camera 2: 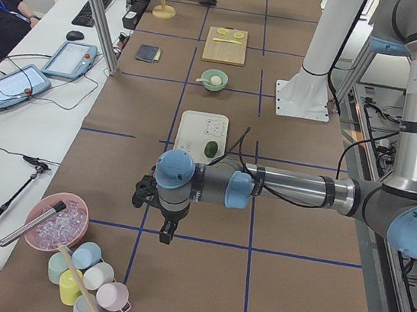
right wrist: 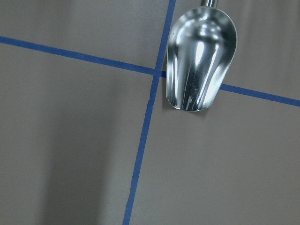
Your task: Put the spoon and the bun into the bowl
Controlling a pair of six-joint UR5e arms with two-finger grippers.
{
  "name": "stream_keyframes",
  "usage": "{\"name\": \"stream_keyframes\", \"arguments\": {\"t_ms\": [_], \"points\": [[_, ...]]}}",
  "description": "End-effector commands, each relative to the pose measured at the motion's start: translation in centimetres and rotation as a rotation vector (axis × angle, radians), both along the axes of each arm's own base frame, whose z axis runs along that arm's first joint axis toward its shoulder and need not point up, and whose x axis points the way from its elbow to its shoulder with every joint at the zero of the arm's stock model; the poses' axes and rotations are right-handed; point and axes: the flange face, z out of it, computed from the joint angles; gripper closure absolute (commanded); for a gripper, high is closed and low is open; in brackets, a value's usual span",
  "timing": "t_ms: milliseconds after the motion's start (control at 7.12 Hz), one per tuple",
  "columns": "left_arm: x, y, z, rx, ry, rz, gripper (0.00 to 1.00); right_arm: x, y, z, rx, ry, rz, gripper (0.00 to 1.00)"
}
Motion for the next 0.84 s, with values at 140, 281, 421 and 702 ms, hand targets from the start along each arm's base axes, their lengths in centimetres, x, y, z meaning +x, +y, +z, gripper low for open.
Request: {"name": "stream_keyframes", "arguments": {"t_ms": [140, 281, 421, 702], "points": [[0.0, 0.41, 0.85, -0.017, -0.003, 0.0, 0.0, 0.04, 0.65, 0.72, -0.013, 0.0, -0.001, 0.0], [0.0, 0.62, 0.99, -0.02, -0.003, 0.0, 0.0, 0.05, 0.66, 0.8, -0.015, 0.001, 0.001, 0.0], [0.01, 0.62, 0.98, -0.02, -0.001, 0.0, 0.0, 0.05, 0.65, 0.73, -0.014, 0.001, 0.001, 0.0], [0.02, 0.59, 0.8, -0.015, 0.0, 0.0, 0.0, 0.04, 0.58, 0.65, -0.013, 0.0, 0.002, 0.0]]}}
